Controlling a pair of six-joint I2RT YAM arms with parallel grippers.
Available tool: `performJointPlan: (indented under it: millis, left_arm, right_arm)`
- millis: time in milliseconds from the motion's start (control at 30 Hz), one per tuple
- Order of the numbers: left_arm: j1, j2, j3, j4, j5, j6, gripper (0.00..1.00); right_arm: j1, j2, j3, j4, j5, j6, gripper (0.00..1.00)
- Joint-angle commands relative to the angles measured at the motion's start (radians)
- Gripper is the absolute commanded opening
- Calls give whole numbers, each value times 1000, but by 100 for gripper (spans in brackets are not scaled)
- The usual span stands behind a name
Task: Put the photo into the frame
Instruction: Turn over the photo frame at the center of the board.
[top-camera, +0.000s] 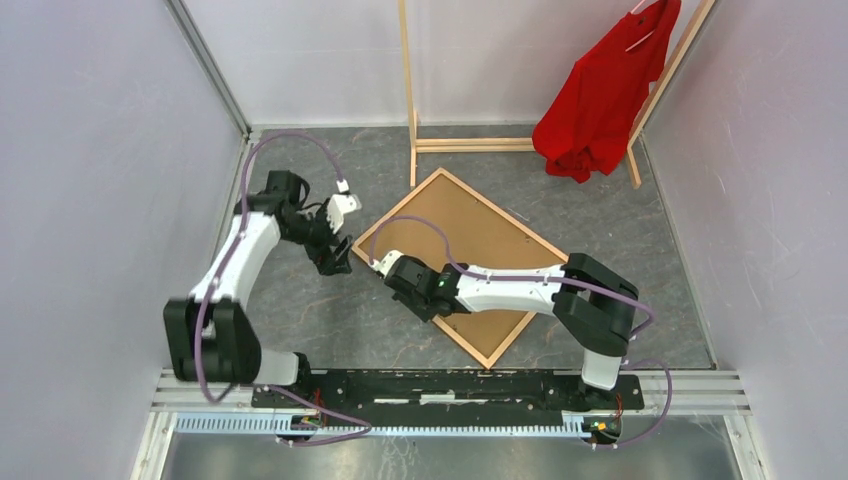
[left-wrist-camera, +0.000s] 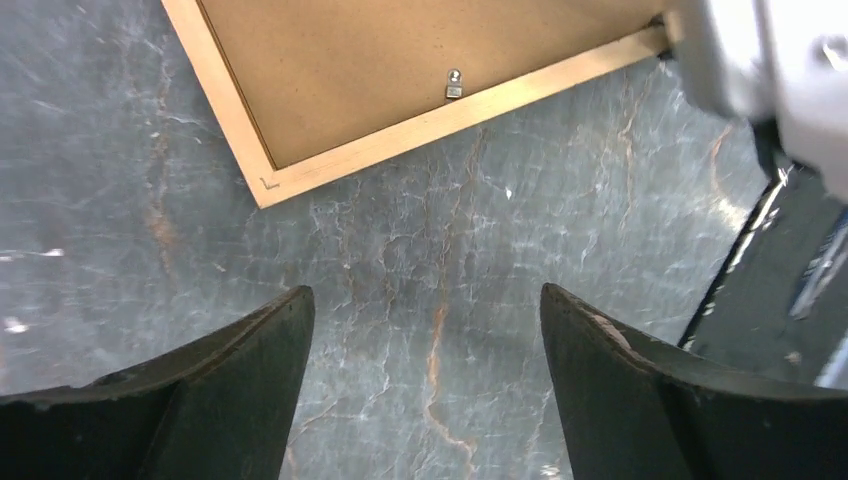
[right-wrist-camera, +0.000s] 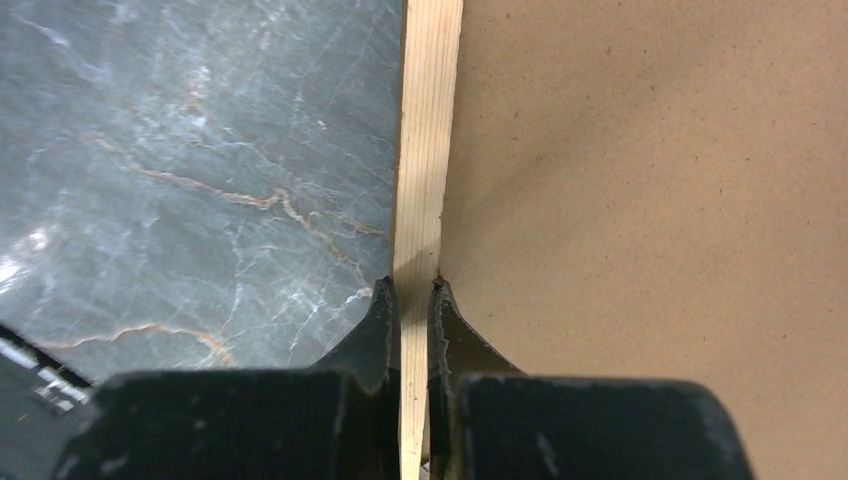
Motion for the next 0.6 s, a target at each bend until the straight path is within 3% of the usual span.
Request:
performJointPlan:
  millis: [0, 100, 300, 433, 567]
  left_arm:
    - [7, -251, -127, 75, 36, 356, 91]
    - [7, -378, -176, 102, 7, 495, 91]
    - [7, -612, -304, 137, -13, 829, 91]
    - [6, -729, -419, 318, 16, 881, 92]
    - [5, -736, -429, 441, 41, 867, 91]
  right_arm:
    - [-44, -132, 111, 15, -183, -4, 0]
    - [-84, -181, 151, -3, -322, 3, 0]
    - [-125, -193, 327, -158, -451, -48, 0]
    - [-138, -203, 396, -219, -478, -72, 0]
    - [-142, -200, 453, -274, -525, -81, 0]
